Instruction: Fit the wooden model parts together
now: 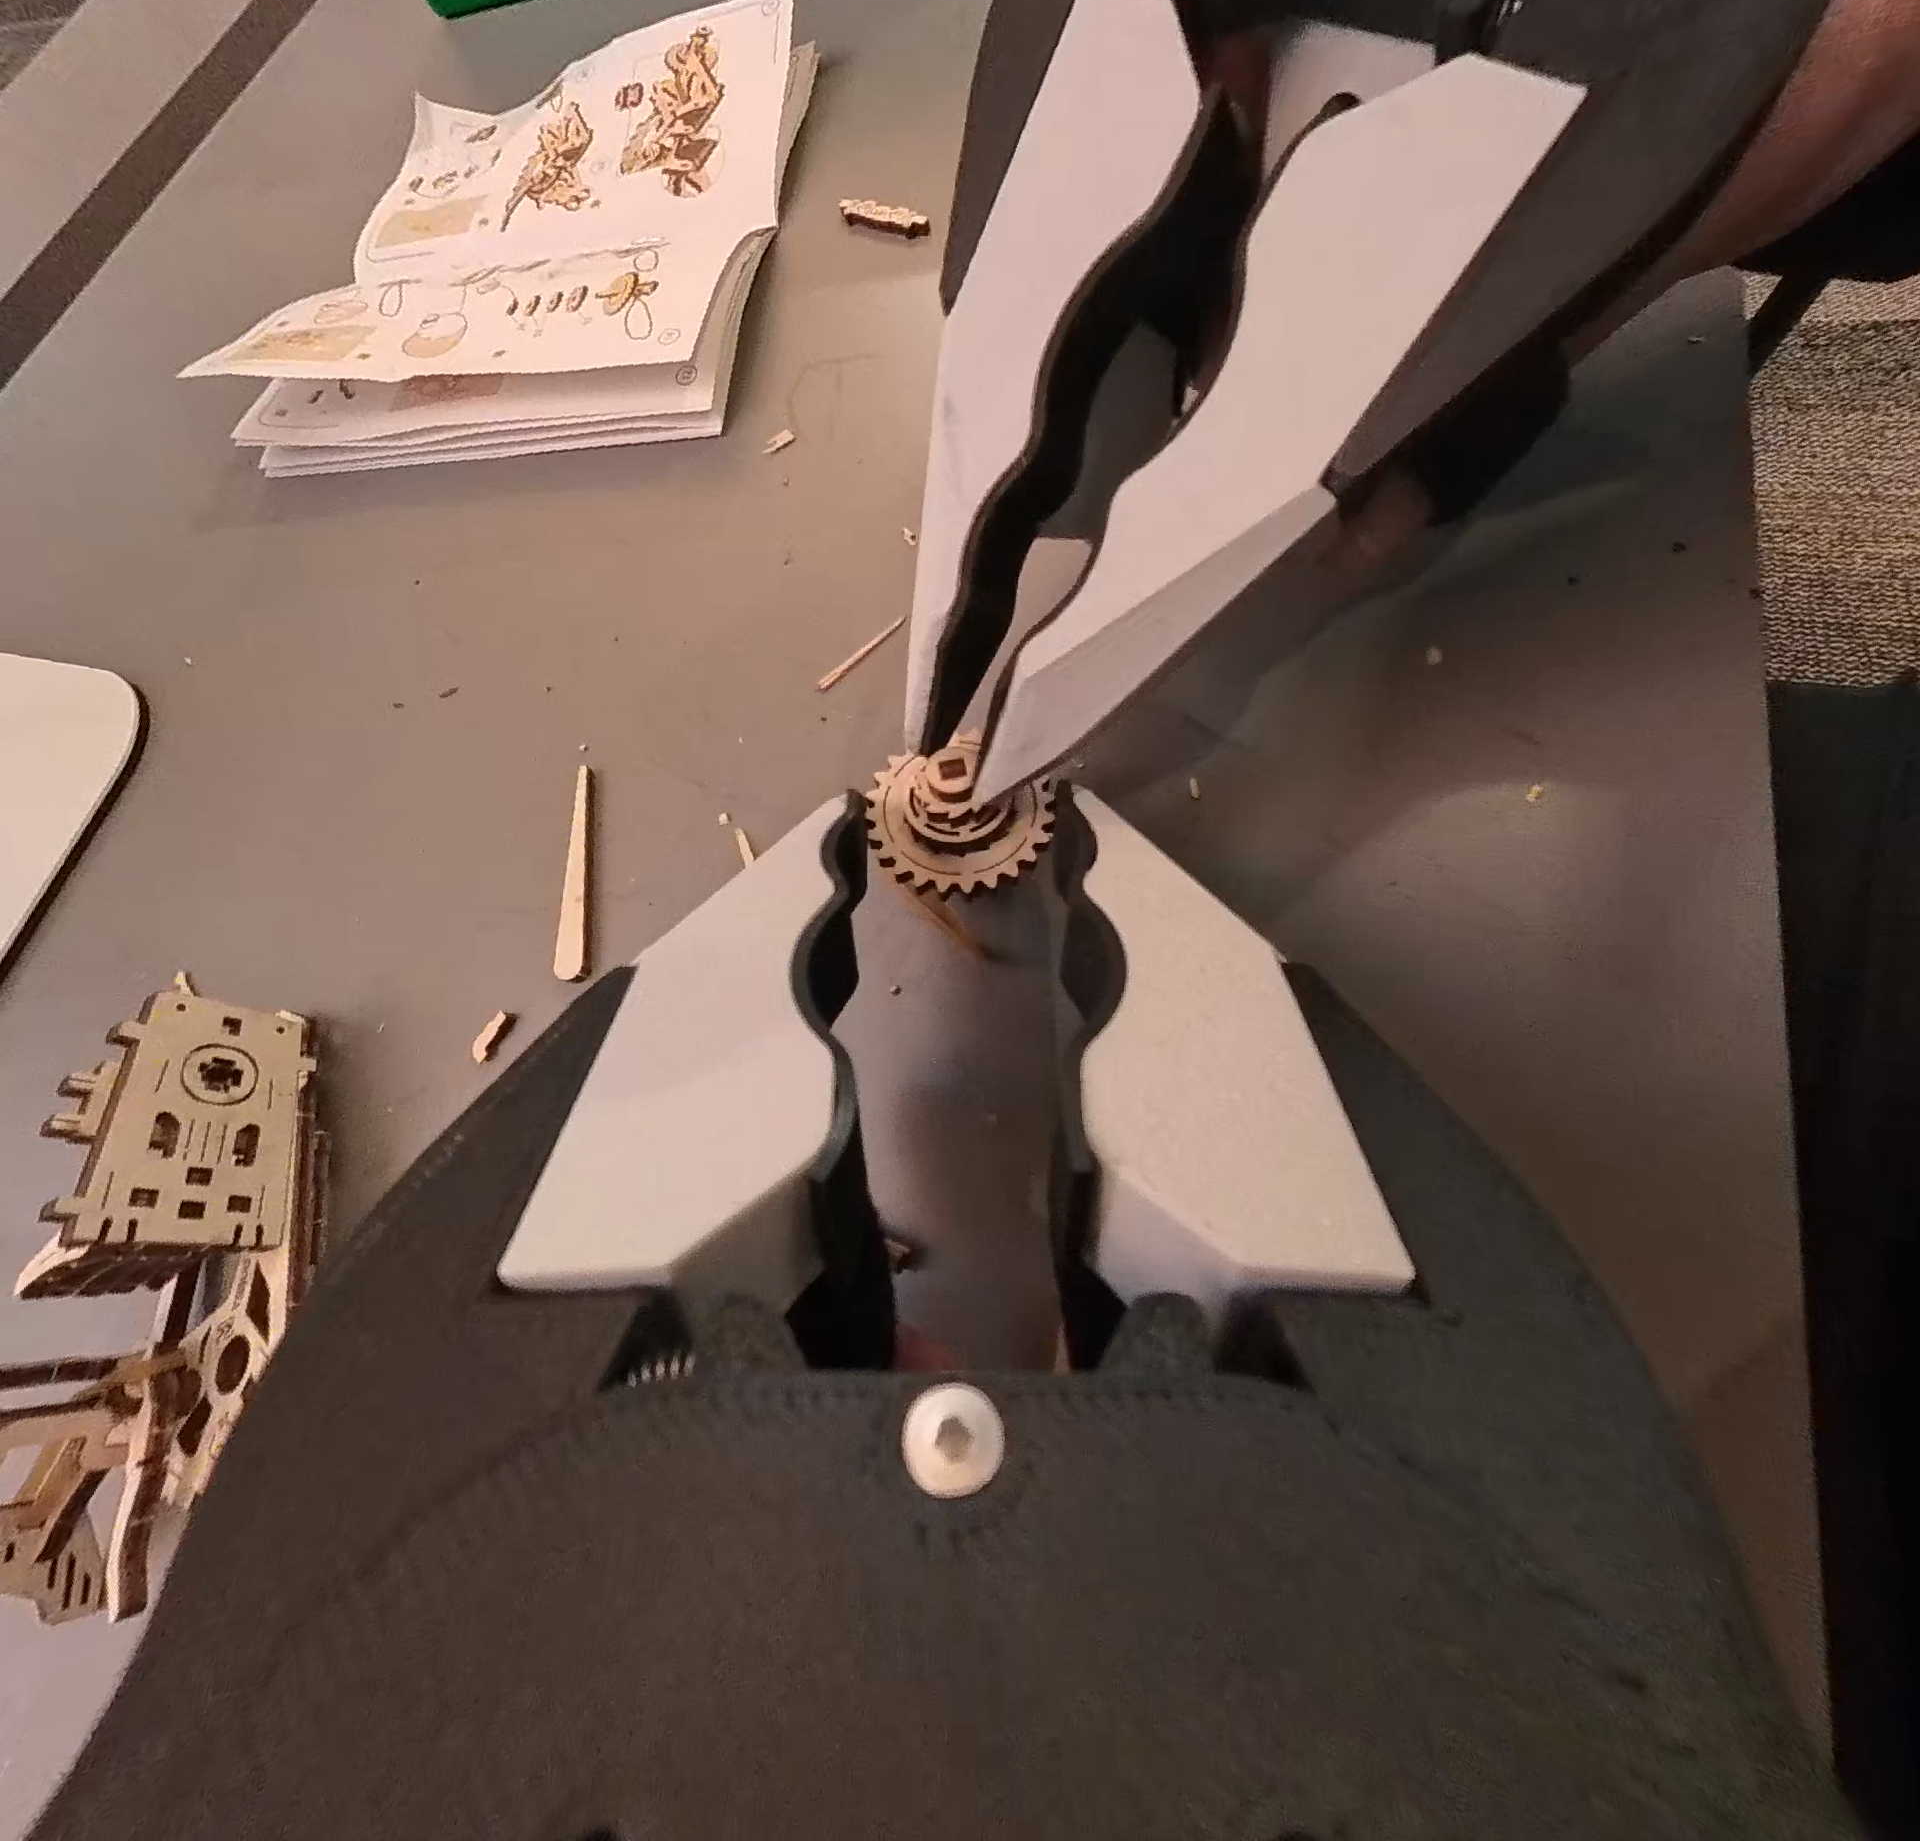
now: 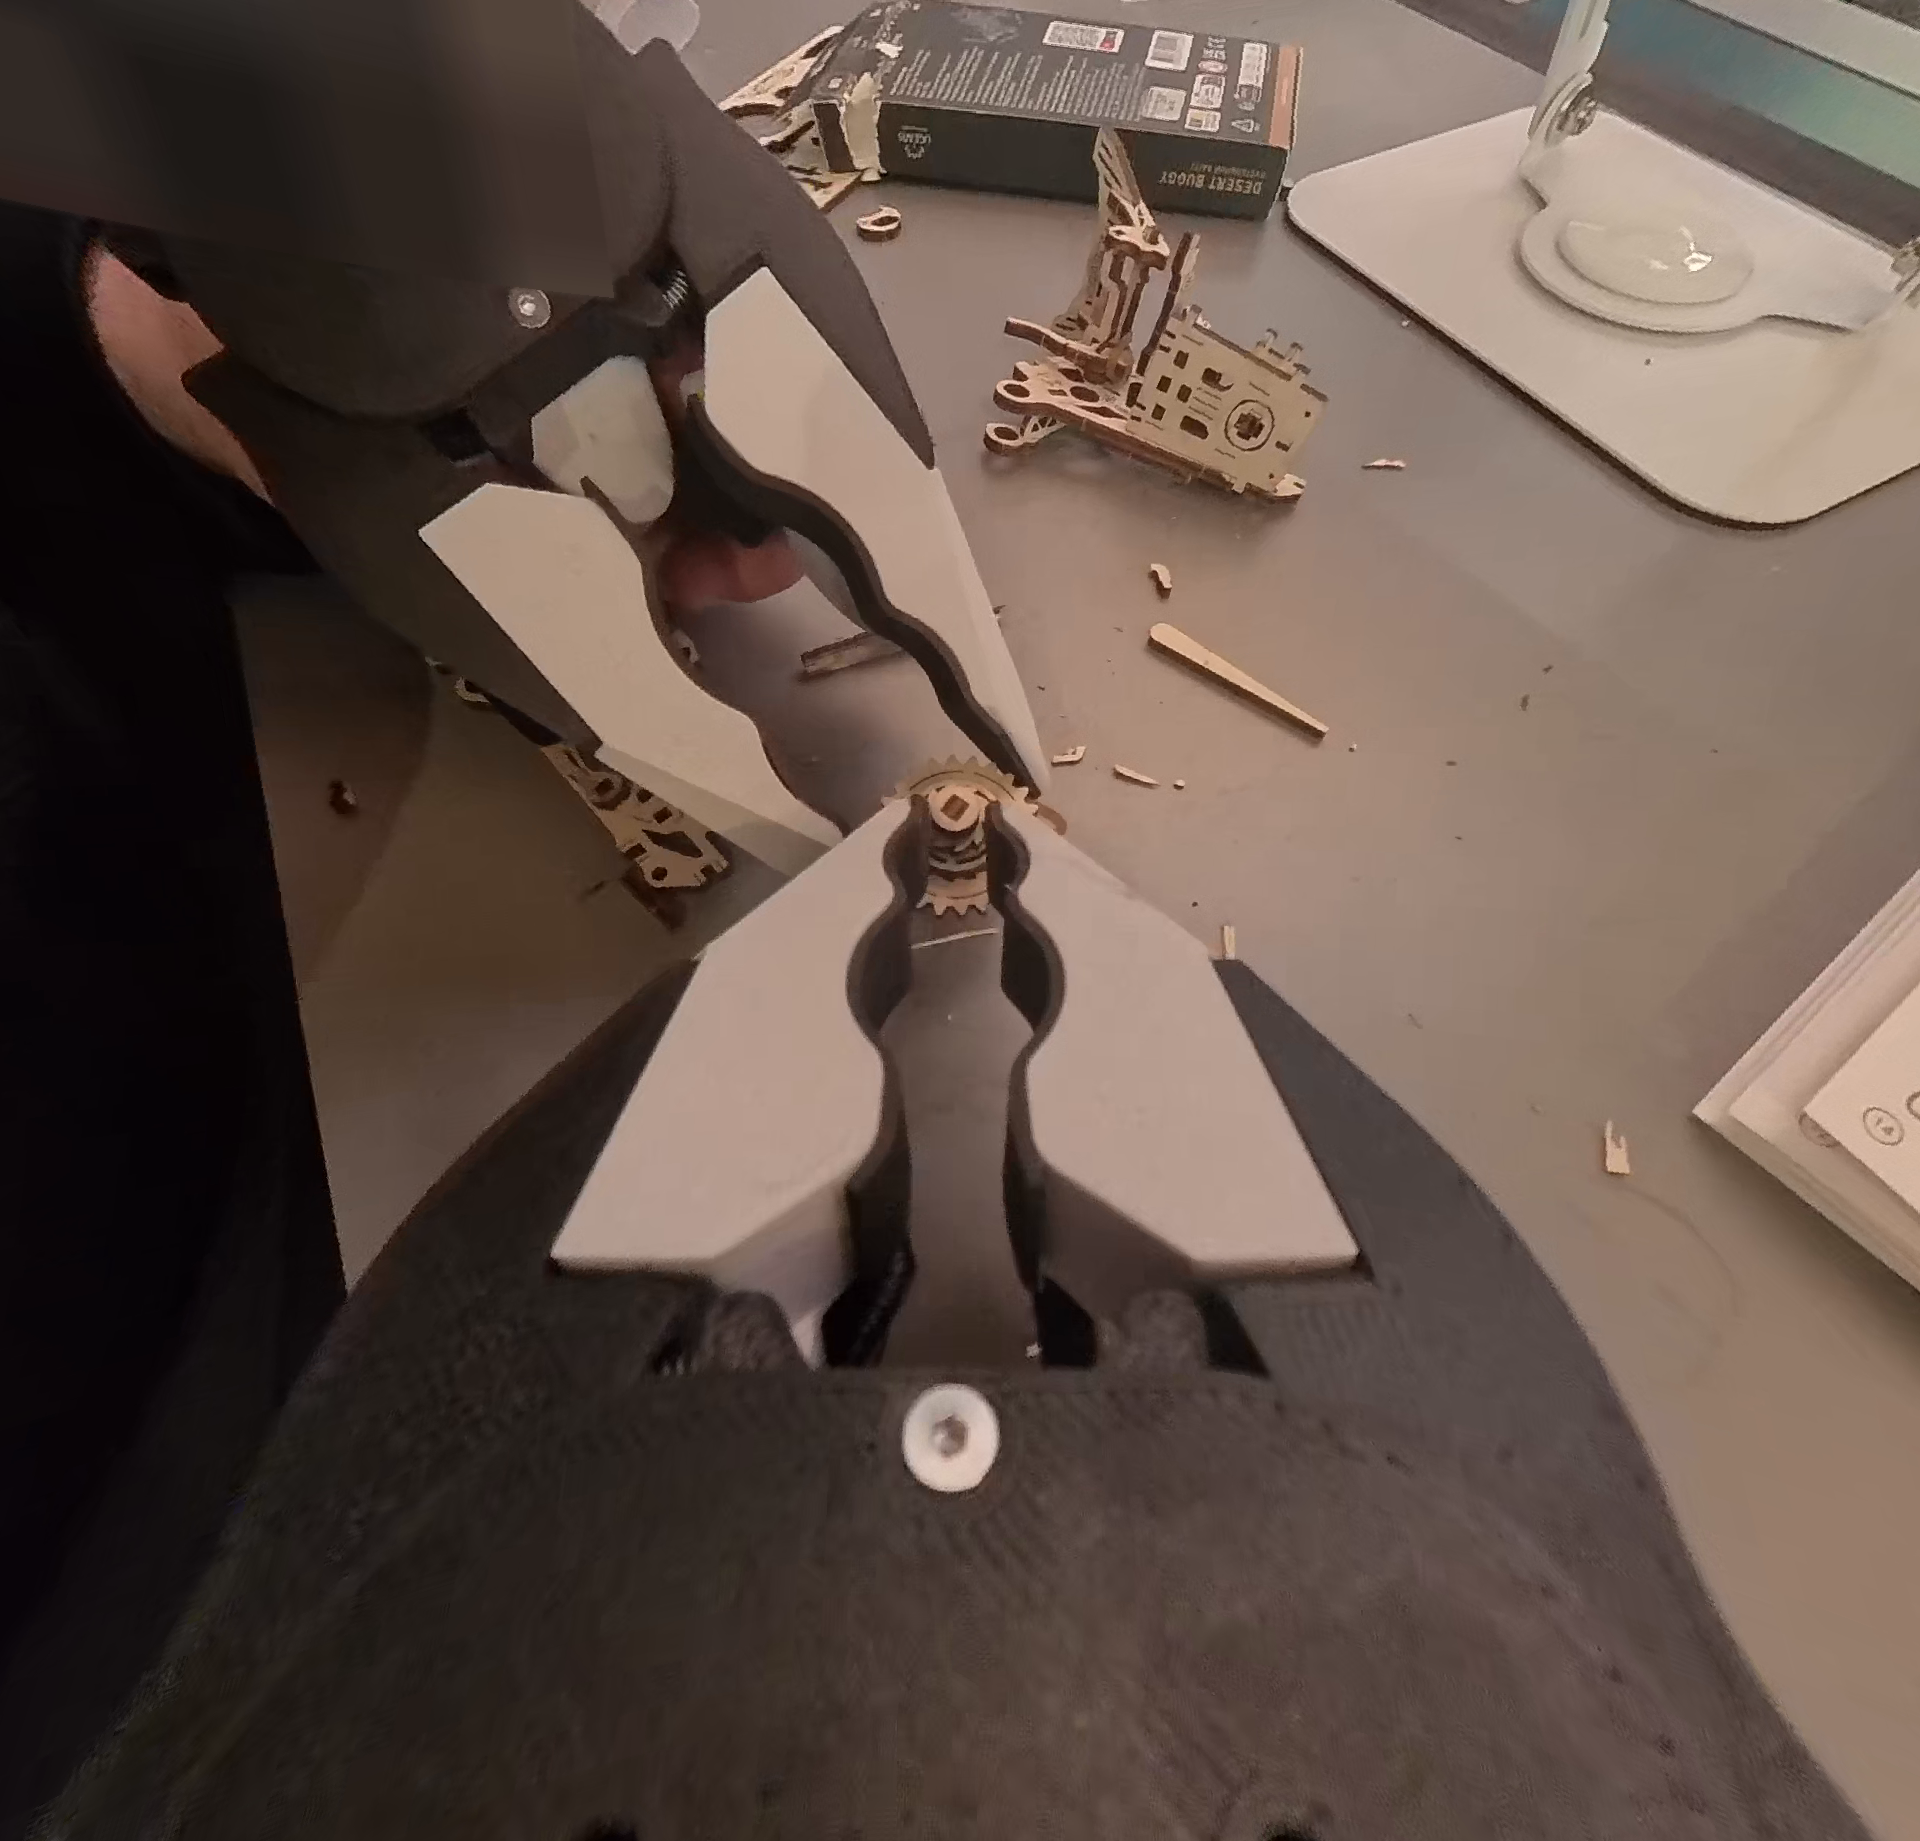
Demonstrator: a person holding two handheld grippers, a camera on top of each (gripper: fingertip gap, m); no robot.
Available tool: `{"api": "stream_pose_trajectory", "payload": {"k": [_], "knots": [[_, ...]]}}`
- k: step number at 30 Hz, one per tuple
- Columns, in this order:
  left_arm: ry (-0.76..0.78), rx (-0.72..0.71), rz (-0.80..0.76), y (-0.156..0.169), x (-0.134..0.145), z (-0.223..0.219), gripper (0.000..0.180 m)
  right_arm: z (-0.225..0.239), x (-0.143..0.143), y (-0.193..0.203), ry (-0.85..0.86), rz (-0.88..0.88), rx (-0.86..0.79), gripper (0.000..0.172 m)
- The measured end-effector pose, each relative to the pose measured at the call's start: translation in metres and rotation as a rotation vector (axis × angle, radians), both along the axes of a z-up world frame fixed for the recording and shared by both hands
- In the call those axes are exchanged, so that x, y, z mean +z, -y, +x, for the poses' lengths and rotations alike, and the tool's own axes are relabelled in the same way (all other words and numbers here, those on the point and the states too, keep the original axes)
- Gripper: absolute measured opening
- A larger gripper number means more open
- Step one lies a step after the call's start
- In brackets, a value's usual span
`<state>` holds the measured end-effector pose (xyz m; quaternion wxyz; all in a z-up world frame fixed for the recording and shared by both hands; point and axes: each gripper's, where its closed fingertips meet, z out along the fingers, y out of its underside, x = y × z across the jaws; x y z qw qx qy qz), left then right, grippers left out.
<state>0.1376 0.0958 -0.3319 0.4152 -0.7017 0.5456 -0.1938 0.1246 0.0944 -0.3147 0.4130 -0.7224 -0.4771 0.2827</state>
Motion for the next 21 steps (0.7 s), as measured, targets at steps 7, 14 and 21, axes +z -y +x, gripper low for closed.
{"api": "stream_pose_trajectory", "payload": {"k": [7,14,21], "knots": [[-0.002,0.002,-0.003,-0.0003,-0.0004,-0.0002,0.034,-0.0013,-0.0001,0.0004,0.098,0.137,0.027,0.005],[-0.003,0.004,-0.011,-0.0008,-0.0009,-0.0004,0.034,-0.0017,0.0004,0.0001,0.182,0.264,0.044,0.004],[-0.004,0.01,-0.013,-0.0016,-0.0011,-0.0008,0.034,-0.0023,0.0006,-0.001,0.173,0.269,0.044,0.004]]}}
